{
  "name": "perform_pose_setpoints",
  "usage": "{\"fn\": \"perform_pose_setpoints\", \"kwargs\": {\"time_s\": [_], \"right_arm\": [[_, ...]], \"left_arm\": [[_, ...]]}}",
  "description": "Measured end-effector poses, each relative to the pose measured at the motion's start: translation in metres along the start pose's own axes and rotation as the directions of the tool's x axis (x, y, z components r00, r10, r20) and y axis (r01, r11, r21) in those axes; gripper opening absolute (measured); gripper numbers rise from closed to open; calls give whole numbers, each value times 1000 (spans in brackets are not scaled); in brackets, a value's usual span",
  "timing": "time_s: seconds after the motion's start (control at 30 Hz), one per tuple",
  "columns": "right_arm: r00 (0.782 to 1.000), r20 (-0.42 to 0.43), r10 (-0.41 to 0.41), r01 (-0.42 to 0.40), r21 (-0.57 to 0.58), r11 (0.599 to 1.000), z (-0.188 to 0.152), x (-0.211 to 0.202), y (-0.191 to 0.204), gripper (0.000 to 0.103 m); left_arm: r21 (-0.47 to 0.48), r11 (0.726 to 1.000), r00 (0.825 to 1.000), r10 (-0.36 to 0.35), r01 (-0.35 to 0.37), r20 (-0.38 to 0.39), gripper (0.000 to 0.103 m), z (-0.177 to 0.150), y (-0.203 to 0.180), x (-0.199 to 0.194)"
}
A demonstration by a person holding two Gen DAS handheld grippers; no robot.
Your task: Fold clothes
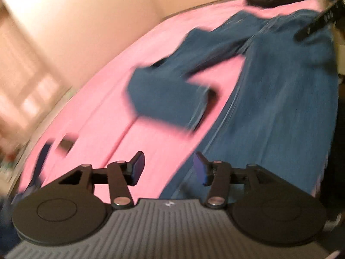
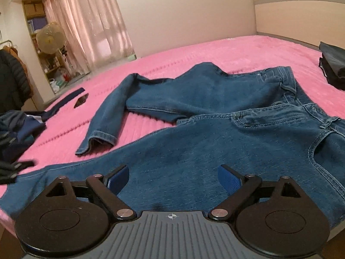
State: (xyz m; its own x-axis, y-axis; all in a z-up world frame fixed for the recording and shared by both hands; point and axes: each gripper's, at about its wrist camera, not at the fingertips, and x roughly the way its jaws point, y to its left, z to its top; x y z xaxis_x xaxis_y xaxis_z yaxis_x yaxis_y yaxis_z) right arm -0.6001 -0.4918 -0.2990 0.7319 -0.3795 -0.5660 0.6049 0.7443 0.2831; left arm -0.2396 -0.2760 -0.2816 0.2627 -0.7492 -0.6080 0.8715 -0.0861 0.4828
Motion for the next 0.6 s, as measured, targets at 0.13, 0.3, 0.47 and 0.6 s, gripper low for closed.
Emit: {"fn": "perform_pose_setpoints", "kwargs": {"time_s": [0.13,0.3,0.47,0.6], "right_arm": [[999,0,-39,39,-9,999,3,2,-10,92],[998,1,-70,70,-17,997,6,7,-21,92],[998,22,-54,54,-24,998,14,12,-20,92],[999,44,-9,12,-53,999,21,13,-5,92]], "left_arm": [[150,985,996,-78,82,-36,46,39,-22,77],[188,979,995,-68,82,-78,12,42,-18,123],[-3,1000,998,32,-31,50,5,46,53,76],[-211,962,977,195,-173,88,4,43,136,26]]}}
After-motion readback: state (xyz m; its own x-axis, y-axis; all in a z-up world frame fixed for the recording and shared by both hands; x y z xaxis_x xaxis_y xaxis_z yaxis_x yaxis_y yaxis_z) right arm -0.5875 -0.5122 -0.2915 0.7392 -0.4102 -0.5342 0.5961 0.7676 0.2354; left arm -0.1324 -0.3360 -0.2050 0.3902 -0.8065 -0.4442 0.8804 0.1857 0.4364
